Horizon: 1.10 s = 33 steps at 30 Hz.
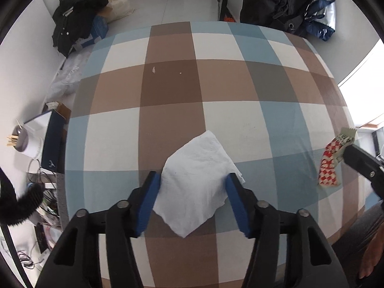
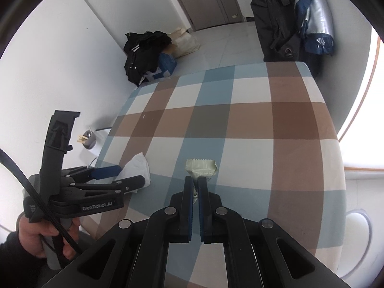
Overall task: Collect trash
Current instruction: 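Grasp the folded white tissue with the left gripper and lift it, then carry the tissue and wrapper in both grippers over the white bin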
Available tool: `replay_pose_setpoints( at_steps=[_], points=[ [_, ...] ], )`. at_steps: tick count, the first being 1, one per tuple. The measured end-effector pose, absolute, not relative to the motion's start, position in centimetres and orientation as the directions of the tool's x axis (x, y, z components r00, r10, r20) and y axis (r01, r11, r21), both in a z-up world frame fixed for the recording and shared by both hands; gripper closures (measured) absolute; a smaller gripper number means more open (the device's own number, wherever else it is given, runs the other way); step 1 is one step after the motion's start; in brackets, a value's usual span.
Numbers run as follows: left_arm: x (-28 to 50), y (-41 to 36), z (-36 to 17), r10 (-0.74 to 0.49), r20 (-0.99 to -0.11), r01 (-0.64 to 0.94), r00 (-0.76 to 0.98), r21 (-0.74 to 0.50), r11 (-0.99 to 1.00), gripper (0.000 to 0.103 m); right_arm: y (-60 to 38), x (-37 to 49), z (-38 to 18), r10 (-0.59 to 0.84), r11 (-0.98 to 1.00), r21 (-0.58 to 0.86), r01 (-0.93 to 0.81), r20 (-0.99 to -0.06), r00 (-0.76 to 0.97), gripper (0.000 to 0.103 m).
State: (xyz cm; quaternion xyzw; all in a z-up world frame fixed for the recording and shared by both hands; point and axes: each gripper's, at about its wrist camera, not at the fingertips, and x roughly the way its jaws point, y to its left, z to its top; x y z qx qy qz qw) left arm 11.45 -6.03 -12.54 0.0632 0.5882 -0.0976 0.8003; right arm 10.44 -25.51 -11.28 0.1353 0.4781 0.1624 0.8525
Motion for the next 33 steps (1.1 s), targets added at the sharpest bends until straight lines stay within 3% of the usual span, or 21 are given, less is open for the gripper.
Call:
replay_pose_setpoints(
  at_steps=[2, 7, 18, 33],
  points=[
    [11.1, -6.2, -12.4, -0.092, -0.953, 0.244, 0.287, -0.020, 0.970, 0.076, -25.6, 10.3, -11.2, 0.403, 0.912, 0.385, -0.143, -0.771, 0.492, 0.100],
    [10.5, -7.1, -12.2, -0.083, -0.952, 0.283, 0.295, 0.004, 0.959, 0.099, -25.5, 10.0, -11.0, 0.401, 0.913, 0.381, -0.146, -0.772, 0.493, 0.100],
    [9.7, -5.9, -10.1, -0.201, -0.922, 0.250, 0.331, -0.120, 0.961, 0.101, -25.2, 9.1, -10.4, 0.407, 0.909, 0.391, -0.144, -0.756, 0.513, 0.100],
    [7.7, -5.4, -4.8, -0.252, -0.863, 0.267, 0.438, -0.142, 0.953, 0.101, -26.8, 5.1, -5.2, 0.422, 0.896, 0.410, -0.168, -0.672, 0.609, 0.100]
  ],
)
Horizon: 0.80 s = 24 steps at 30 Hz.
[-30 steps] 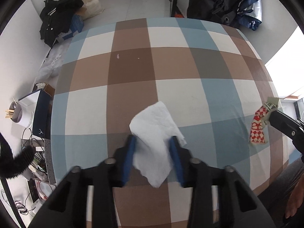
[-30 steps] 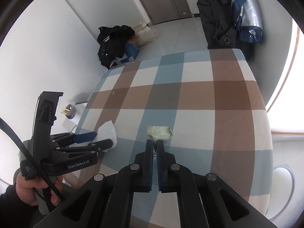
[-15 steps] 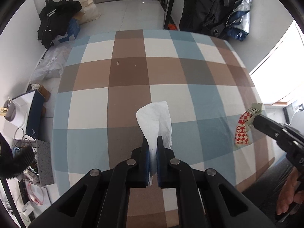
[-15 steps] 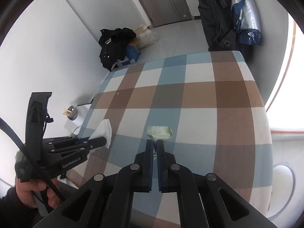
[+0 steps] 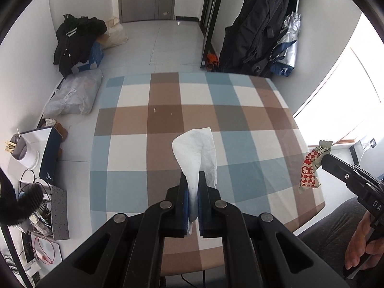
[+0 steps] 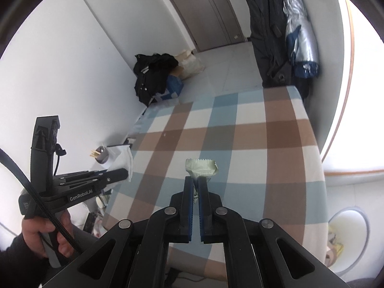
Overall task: Collect trash
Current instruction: 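Carry the tissue and wrapper in both grippers over the white bin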
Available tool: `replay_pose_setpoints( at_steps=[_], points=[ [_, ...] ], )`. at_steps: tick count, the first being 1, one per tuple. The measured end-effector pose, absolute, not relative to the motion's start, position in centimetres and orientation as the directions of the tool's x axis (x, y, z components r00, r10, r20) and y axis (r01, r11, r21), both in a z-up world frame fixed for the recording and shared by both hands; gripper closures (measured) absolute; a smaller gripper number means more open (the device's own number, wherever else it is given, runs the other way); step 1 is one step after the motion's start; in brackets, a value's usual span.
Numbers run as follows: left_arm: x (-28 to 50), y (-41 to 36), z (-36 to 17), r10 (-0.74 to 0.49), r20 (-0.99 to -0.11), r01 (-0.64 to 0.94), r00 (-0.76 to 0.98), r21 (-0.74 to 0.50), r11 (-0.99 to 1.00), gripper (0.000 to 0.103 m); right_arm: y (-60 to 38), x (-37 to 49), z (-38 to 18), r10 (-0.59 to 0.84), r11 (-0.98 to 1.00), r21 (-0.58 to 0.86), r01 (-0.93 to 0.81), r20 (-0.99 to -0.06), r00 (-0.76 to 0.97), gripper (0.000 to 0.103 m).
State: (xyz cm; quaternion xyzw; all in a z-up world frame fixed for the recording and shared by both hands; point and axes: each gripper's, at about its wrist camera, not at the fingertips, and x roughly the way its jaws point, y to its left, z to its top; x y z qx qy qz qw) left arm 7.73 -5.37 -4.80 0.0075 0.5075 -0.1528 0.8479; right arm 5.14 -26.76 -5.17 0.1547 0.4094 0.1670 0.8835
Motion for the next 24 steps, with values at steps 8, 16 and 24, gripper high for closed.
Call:
replay_pose_setpoints(
  at_steps=[8, 16, 24],
  points=[
    [6.3, -8.0, -2.0, -0.303, -0.832, 0.309, 0.465, -0.168, 0.936, 0.101, -29.1, 3.1, -2.2, 0.407, 0.899, 0.402, -0.173, -0.621, 0.670, 0.100],
    [5.5, -12.1, 0.6, -0.360, -0.796, 0.363, 0.487, -0.190, 0.912, 0.101, -33.4, 0.6, 0.7, 0.364, 0.908, 0.392, -0.147, -0.566, 0.740, 0.100],
    [5.0, -18.3, 2.2, -0.443, -0.773, 0.454, 0.454, -0.227, 0.861, 0.101, -39.2, -2.2, 2.5, 0.282, 0.925, 0.374, -0.071, -0.548, 0.788, 0.100]
  ],
)
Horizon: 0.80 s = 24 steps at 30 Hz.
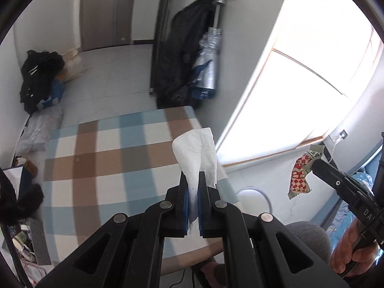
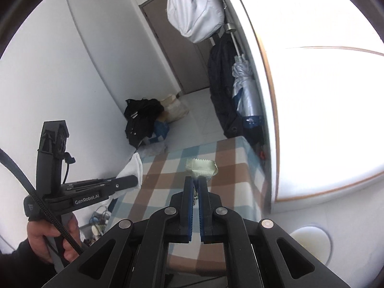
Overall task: Collect trash
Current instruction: 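Carry the tissue and wrapper in both grippers over the white bin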
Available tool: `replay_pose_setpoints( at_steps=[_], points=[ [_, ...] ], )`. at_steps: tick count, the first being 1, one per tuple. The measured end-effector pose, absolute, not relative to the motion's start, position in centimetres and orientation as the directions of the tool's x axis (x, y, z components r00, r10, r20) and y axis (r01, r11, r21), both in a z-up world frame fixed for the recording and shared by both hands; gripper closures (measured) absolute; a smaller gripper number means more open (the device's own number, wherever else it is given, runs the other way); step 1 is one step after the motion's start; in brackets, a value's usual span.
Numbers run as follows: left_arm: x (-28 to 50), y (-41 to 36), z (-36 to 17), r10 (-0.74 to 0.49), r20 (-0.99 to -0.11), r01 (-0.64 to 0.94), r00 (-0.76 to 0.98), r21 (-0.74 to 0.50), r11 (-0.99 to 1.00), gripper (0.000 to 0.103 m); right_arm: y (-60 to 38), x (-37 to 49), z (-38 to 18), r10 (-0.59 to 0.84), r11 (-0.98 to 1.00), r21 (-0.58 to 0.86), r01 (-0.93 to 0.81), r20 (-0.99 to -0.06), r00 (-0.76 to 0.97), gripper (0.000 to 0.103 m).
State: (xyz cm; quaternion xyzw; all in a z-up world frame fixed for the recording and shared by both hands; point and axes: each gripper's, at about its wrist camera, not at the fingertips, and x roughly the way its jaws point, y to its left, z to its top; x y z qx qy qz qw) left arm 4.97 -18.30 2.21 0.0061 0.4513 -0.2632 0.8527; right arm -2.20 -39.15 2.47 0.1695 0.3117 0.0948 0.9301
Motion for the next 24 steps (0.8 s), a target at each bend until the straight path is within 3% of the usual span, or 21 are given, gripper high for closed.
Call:
replay_pose_setpoints(
  at_steps=[11, 24],
  points=[
    [4.9, -28.9, 1.7, -0.540, -0.776, 0.599, 0.325, -0.273, 0.753, 0.101, -48.2, -5.2, 1.5, 0.120, 0.927, 0.357, 0.115, -0.572, 0.811, 0.100],
    [3.9, -38.8, -4.0, -0.529, -0.842, 0.705, 0.103, -0.314, 0.637, 0.101, -55.2, -7.1, -5.3, 0.024, 0.879, 0.361, 0.310, -0.684, 0.729, 0.100]
  ],
)
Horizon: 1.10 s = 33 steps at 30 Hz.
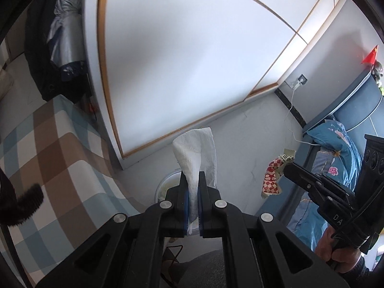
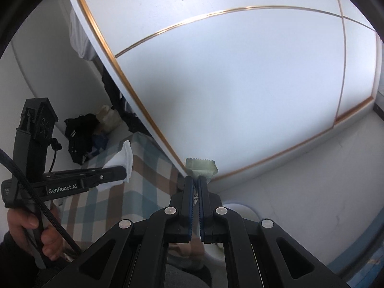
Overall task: Collect trash
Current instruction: 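Carry the tissue and wrapper in both grippers over the white bin, then open the right gripper to drop the wrapper while the left drops the tissue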
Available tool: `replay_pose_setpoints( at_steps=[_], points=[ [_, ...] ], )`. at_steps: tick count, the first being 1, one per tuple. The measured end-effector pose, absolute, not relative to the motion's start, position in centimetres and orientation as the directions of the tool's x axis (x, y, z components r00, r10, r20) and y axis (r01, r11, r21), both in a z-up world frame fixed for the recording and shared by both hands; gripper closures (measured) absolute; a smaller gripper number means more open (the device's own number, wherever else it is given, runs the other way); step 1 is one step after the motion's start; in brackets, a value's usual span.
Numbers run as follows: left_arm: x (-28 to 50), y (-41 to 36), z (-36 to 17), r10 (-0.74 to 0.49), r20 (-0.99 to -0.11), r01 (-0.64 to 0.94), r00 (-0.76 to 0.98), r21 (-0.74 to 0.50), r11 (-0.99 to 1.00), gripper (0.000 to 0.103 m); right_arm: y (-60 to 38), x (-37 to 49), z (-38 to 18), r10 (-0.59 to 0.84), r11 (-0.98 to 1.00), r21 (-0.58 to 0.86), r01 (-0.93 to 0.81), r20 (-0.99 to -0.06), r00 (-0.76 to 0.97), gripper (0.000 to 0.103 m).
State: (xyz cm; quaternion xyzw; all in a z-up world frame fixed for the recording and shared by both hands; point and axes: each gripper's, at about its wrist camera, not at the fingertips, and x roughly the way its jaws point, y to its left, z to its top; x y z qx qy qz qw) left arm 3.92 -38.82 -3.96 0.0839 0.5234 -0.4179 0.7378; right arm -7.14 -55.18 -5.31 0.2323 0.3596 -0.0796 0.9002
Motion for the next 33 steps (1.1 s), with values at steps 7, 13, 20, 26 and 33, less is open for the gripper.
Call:
replay_pose_setpoints(
  at_steps=[7, 13, 20, 26, 33],
  points=[
    [4.6, -42.4, -8.9, -0.449, -0.894, 0.726, 0.016, -0.298, 0.619, 0.101, -57.3, -7.2, -11.0, 0.063, 0.823, 0.424, 0.378, -0.729, 0.682, 0.100],
    [4.5, -44.3, -12.9, -0.368, -0.924, 0.730, -0.107, -0.324, 0.601, 0.101, -58.1, -6.6, -16.4, 0.126, 0.786, 0.464, 0.408, -0.767, 0.630, 0.100],
    [4.2, -46.2, -15.3, -0.300, -0.927, 0.728, -0.226, -0.365, 0.580, 0.101, -57.6, -4.7, -22.9, 0.206, 0.754, 0.479, 0.450, -0.823, 0.530, 0.100],
    [4.1, -47.1, -16.9, -0.235, -0.932, 0.738, -0.276, -0.362, 0.569, 0.101, -57.3, -5.2, -27.2, 0.290, 0.732, 0.503, 0.460, -0.841, 0.458, 0.096],
    [4.3, -47.6, -18.3, -0.182, -0.933, 0.735, -0.309, -0.356, 0.577, 0.101, -58.2, -6.3, -28.1, 0.278, 0.705, 0.486, 0.517, -0.860, 0.428, 0.079]
  ],
)
